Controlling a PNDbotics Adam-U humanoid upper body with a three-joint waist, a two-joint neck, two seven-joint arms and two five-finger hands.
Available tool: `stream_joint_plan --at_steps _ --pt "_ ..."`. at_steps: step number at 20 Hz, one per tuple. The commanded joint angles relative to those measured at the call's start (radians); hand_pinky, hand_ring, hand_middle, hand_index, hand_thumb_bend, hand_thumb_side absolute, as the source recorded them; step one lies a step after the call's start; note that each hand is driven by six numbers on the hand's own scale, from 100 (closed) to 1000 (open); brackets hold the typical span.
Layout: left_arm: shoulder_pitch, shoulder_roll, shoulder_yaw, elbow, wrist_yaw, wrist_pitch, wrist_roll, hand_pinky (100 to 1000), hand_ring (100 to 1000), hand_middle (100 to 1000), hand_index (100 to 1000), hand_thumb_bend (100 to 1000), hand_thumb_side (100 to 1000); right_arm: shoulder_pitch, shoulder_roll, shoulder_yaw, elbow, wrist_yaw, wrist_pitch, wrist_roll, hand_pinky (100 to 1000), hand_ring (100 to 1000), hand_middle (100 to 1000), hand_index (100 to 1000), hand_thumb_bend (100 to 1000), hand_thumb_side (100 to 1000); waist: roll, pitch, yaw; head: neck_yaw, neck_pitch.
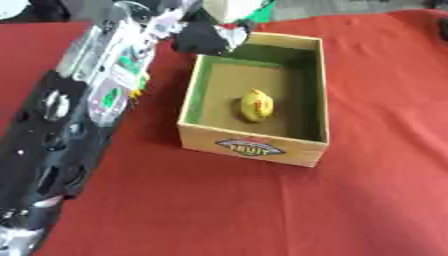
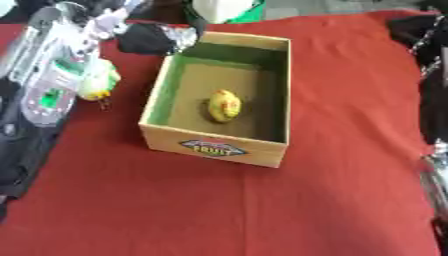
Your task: Pick up objects on the table and place them in the box.
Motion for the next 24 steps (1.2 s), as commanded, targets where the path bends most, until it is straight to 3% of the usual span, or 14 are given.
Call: stream_joint_plan --at_steps 1,5,10,14,24 --pt "-0.007 0.098 0.039 -0.020 0.028 -0.003 -0.076 760 896 858 936 515 885 -0.003 -0.026 -0.011 -0.019 0.011 -0.001 -0.007 827 780 626 915 100 898 -0.003 -0.026 0.003 -0.010 0.003" --pt "0.006 0.178 0.067 0.013 0.014 -0.018 -0.152 773 908 875 943 582 874 0.002 -0.027 -0.013 -0.019 0.013 -0.002 -0.010 827 780 626 915 100 899 -0.004 -0.028 0.006 -0.014 0.003" --pt "0.015 0.219 0.084 0.104 -0.007 -0.034 -0.209 824 933 900 957 556 744 0.004 -0.028 -0.013 -0.019 0.015 -0.004 -0.011 826 780 626 915 100 896 -0.007 -0.027 0.006 -0.012 0.000" --pt "0.018 0.222 0.097 0.183 -0.018 -0.038 -0.222 856 970 920 966 639 779 0.004 -0.026 -0.013 -0.019 0.017 -0.005 -0.012 827 780 625 915 100 899 -0.009 -0.023 0.004 -0.008 -0.006" --pt "0.018 0.195 0.124 0.357 -0.049 -0.028 -0.187 854 966 912 967 677 812 -0.004 -0.017 -0.011 -0.019 0.026 -0.003 -0.010 828 780 623 916 100 897 -0.015 -0.002 -0.004 -0.002 -0.027"
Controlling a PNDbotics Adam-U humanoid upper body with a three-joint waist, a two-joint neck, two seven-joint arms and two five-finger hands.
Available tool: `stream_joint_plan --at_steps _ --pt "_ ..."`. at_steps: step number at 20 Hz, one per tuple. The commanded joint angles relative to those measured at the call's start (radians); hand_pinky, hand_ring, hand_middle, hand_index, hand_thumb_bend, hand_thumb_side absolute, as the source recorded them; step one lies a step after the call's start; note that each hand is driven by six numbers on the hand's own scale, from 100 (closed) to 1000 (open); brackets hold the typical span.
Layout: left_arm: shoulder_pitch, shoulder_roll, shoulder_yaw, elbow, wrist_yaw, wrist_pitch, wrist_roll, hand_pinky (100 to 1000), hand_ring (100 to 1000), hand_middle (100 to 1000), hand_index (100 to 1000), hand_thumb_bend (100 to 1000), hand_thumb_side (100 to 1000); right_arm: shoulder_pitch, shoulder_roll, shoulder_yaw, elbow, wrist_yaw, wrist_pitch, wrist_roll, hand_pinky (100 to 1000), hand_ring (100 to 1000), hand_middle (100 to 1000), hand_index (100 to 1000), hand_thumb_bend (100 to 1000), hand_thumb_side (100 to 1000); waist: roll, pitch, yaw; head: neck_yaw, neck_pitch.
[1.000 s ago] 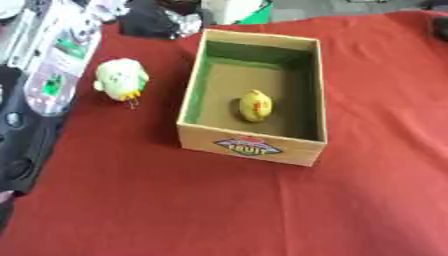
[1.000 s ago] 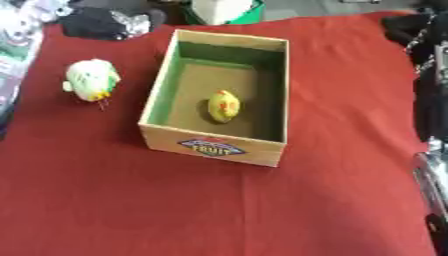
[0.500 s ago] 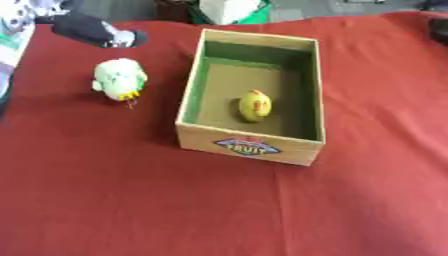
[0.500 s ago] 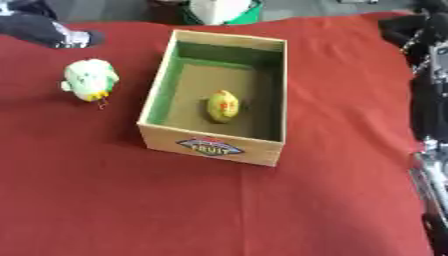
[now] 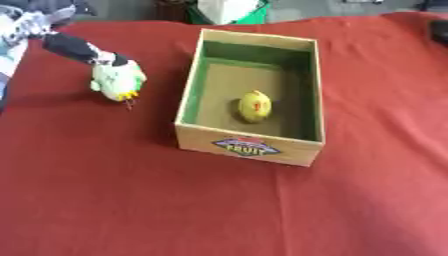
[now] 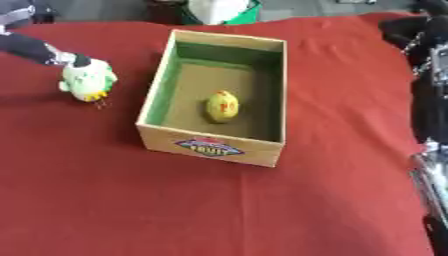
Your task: Pick up objects on the table and place them in the box.
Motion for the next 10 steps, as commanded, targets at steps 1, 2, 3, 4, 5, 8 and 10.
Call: stream_joint_plan --at_steps 1,2,3,4,5,8,10 --pt "-0.017 0.007 0.017 0.031 0.006 0.002 0.022 855 967 911 969 687 817 -0.012 -0.015 -0.009 -0.019 0.010 0.000 0.000 828 780 622 916 100 896 -0.001 -0.013 -0.003 0.006 -0.018" --pt "-0.018 0.005 0.017 0.040 0.006 0.000 0.027 855 967 911 969 691 819 -0.012 -0.014 -0.009 -0.019 0.011 0.001 0.001 829 780 622 916 100 896 -0.002 -0.010 -0.003 0.008 -0.020" --pt "-0.019 0.003 0.018 0.050 0.006 0.000 0.030 855 968 911 970 695 818 -0.013 -0.013 -0.009 -0.019 0.013 0.001 0.001 829 780 622 916 100 895 -0.002 -0.007 -0.003 0.009 -0.022" --pt "-0.020 0.001 0.018 0.059 0.003 0.001 0.032 856 969 911 970 702 815 -0.014 -0.012 -0.008 -0.019 0.014 0.001 0.002 829 780 621 916 100 895 -0.003 -0.004 -0.004 0.010 -0.024" --pt "-0.020 0.000 0.019 0.070 -0.008 0.005 0.034 857 972 912 971 713 813 -0.015 -0.011 -0.007 -0.019 0.015 0.001 0.003 829 780 621 916 100 895 -0.003 -0.001 -0.004 0.011 -0.025" --pt "-0.020 -0.006 0.021 0.102 -0.043 0.011 0.039 854 973 910 970 714 804 -0.017 -0.008 -0.006 -0.019 0.018 0.002 0.006 830 780 620 917 100 895 -0.004 0.005 -0.006 0.013 -0.029" --pt "-0.019 -0.010 0.023 0.117 -0.052 0.010 0.041 849 968 908 969 709 810 -0.017 -0.006 -0.005 -0.019 0.021 0.003 0.006 830 780 620 917 100 895 -0.004 0.009 -0.007 0.014 -0.032"
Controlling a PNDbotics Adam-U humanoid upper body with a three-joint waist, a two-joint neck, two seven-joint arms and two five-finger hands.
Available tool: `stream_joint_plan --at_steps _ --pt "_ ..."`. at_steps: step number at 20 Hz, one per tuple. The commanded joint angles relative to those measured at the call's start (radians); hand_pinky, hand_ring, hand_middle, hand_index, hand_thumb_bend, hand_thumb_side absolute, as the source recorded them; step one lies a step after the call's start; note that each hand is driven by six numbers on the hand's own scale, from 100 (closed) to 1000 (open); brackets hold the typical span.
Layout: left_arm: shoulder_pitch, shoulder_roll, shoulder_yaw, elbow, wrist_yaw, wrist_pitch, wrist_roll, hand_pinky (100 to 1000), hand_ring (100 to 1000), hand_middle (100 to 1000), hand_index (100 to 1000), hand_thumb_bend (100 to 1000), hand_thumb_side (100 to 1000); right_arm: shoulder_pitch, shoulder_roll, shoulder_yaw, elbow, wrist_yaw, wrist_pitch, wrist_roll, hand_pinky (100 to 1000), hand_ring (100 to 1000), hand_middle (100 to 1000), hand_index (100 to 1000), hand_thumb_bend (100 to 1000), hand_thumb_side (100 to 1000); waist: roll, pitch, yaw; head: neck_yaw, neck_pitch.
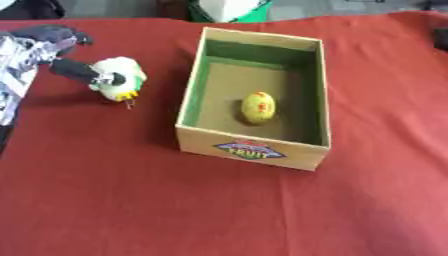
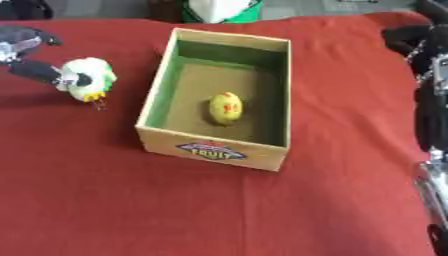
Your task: Pick up objects on the table and place them in the box.
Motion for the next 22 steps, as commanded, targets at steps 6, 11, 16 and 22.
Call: stream_joint_plan --at_steps 6,11,16,22 --pt "-0.021 -0.005 0.016 0.032 -0.003 -0.004 0.023 844 964 904 969 705 817 -0.011 -0.004 -0.004 -0.019 0.014 0.005 0.008 831 781 619 918 100 895 -0.001 -0.009 -0.005 0.009 -0.018" --pt "-0.020 -0.021 0.012 0.050 0.008 -0.009 0.034 802 923 852 909 652 807 -0.015 0.001 -0.004 -0.019 0.015 0.007 0.010 833 781 618 919 100 894 -0.001 -0.002 -0.010 0.012 -0.023" --pt "-0.017 -0.026 0.002 0.038 0.055 -0.025 0.070 709 823 741 814 503 706 -0.012 0.005 -0.006 -0.019 0.020 0.016 0.009 835 781 617 919 100 896 0.000 0.001 -0.007 0.008 -0.016" --pt "-0.017 -0.023 -0.014 0.004 0.091 -0.026 0.091 613 726 622 724 283 549 -0.010 0.007 -0.006 -0.019 0.022 0.021 0.007 836 781 616 920 100 897 0.002 -0.001 -0.003 0.006 -0.014"
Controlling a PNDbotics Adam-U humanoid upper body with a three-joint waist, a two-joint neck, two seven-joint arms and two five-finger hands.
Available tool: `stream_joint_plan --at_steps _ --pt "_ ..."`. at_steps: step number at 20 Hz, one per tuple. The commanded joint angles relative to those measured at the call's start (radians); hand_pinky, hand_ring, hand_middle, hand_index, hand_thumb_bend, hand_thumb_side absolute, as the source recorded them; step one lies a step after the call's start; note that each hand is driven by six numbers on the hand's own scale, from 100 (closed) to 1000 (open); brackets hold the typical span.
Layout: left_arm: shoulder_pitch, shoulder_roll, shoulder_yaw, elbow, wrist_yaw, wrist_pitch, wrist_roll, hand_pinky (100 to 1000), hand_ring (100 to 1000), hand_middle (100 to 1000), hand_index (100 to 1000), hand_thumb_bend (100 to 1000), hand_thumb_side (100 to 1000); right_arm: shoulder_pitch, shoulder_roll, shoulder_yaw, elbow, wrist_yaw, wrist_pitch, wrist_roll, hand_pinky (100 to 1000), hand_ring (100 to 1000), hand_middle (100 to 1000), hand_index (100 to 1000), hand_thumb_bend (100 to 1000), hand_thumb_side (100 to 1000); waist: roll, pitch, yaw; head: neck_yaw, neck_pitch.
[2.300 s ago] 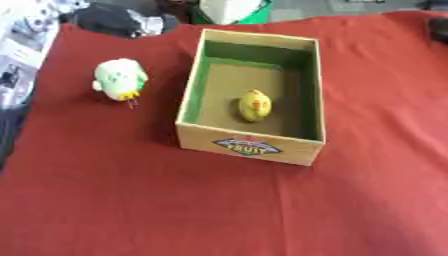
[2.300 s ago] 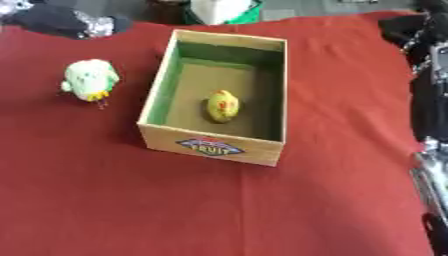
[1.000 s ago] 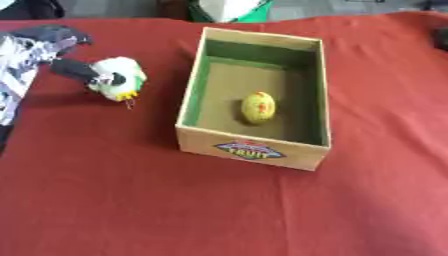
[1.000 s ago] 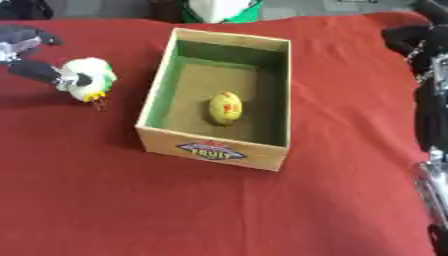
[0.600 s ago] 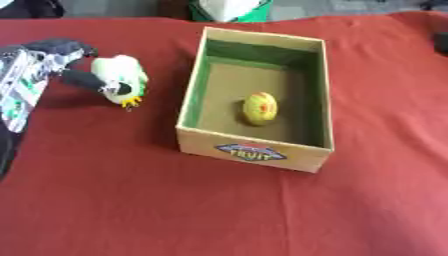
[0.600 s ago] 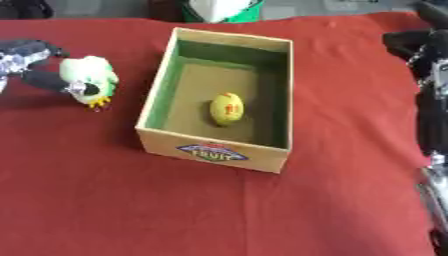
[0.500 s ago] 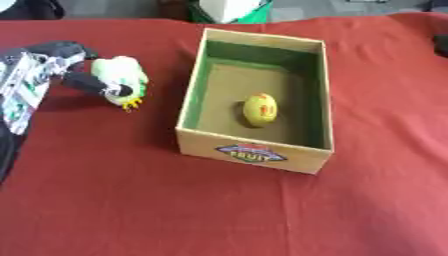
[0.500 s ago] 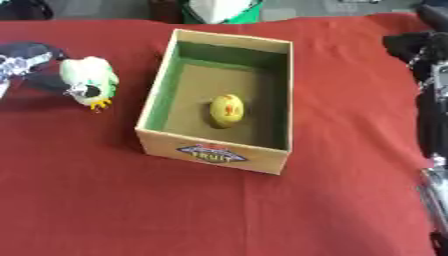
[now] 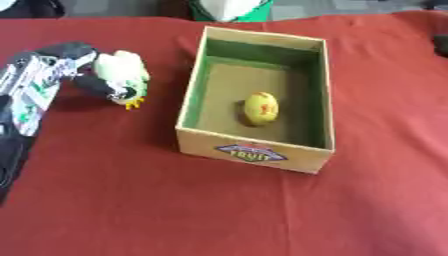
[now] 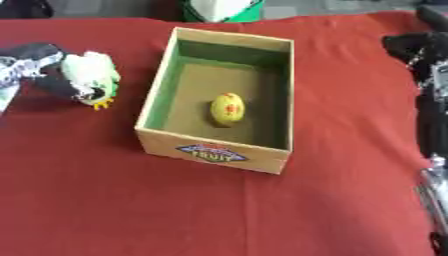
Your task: Pick up objects on the table and place them in the box.
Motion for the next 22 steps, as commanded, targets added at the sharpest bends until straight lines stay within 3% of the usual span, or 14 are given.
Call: stream_joint_plan --at_steps 1,4,8,10,16,22 --pt "-0.016 0.022 -0.005 -0.025 0.014 0.005 0.015 590 692 587 689 224 489 -0.005 -0.008 -0.007 -0.019 0.005 0.004 -0.001 837 781 616 920 100 897 -0.001 -0.017 0.002 -0.003 -0.004" --pt "-0.015 0.021 -0.005 -0.034 0.040 0.014 0.024 550 647 552 645 100 387 -0.004 -0.005 -0.008 -0.019 0.005 0.009 -0.002 838 782 616 921 100 898 0.000 -0.018 0.003 -0.005 -0.002" --pt "-0.014 0.020 -0.002 -0.047 0.111 0.040 0.033 514 609 529 620 100 340 0.000 -0.003 -0.009 -0.019 0.006 0.012 -0.004 838 781 615 921 100 899 -0.001 -0.022 0.006 -0.009 0.001" --pt "-0.015 0.020 -0.003 -0.059 0.157 0.058 0.028 497 594 518 608 100 259 0.000 -0.003 -0.009 -0.019 0.006 0.014 -0.004 838 782 615 921 100 900 -0.001 -0.024 0.008 -0.010 0.002" --pt "-0.021 0.022 -0.006 -0.102 0.286 0.113 0.047 437 540 474 552 100 299 0.002 -0.002 -0.009 -0.019 0.003 0.018 -0.004 839 782 616 921 100 905 -0.002 -0.031 0.009 -0.012 0.004" --pt "-0.036 0.026 -0.027 -0.167 0.288 0.128 0.099 417 523 456 527 100 354 0.002 -0.004 -0.009 -0.019 -0.001 0.020 -0.003 839 782 616 921 100 907 0.000 -0.040 0.009 -0.014 0.006"
